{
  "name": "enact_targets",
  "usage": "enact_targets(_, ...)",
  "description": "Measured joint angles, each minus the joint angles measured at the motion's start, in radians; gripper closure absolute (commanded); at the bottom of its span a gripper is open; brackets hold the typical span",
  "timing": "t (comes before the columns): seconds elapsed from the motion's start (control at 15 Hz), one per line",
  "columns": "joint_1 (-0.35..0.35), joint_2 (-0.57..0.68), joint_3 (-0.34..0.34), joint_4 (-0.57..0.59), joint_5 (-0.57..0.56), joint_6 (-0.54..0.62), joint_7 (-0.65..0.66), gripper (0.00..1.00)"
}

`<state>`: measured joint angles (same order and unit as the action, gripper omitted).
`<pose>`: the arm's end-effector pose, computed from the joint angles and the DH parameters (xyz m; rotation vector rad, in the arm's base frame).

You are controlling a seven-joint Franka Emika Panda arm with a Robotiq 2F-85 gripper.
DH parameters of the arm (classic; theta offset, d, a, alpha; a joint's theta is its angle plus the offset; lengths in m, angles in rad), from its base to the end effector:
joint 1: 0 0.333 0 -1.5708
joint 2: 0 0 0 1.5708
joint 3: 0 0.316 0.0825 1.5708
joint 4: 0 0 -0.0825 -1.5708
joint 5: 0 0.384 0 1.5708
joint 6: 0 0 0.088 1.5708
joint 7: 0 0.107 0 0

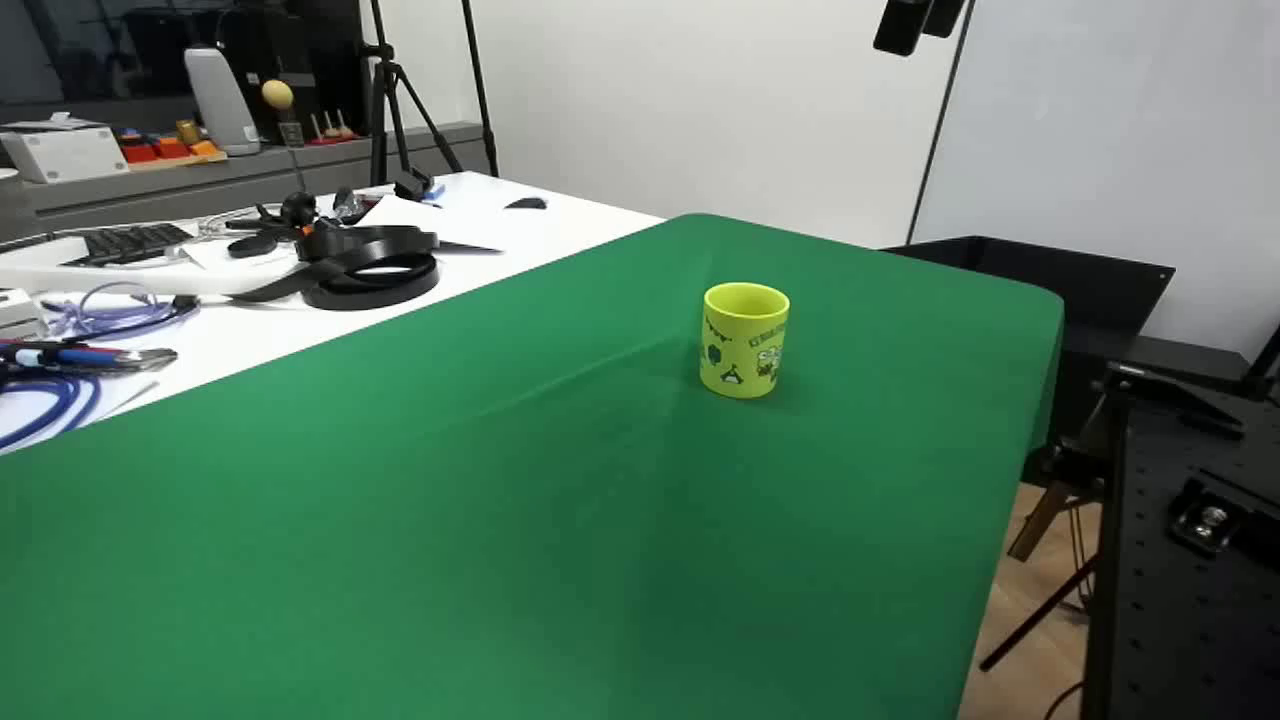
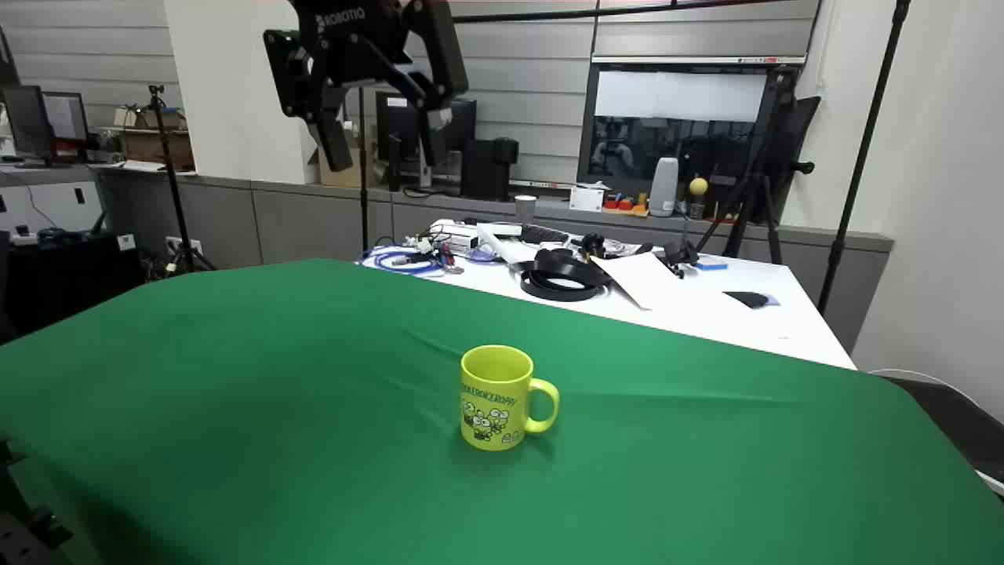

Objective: Move the mug to the left

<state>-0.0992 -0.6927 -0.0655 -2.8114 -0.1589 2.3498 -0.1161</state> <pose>0.3381 -0.0567 0.4149 3.0087 0.0906 0.3301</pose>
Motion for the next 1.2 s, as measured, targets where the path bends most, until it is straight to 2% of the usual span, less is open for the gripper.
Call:
enact_targets(1.0, 0.000, 0.011, 0.000, 0.000, 0.000, 0.000, -0.002, 0.00)
enact_targets(1.2, 0.000, 0.063, -0.004, 0.000, -0.001, 0.051, -0.022, 0.00)
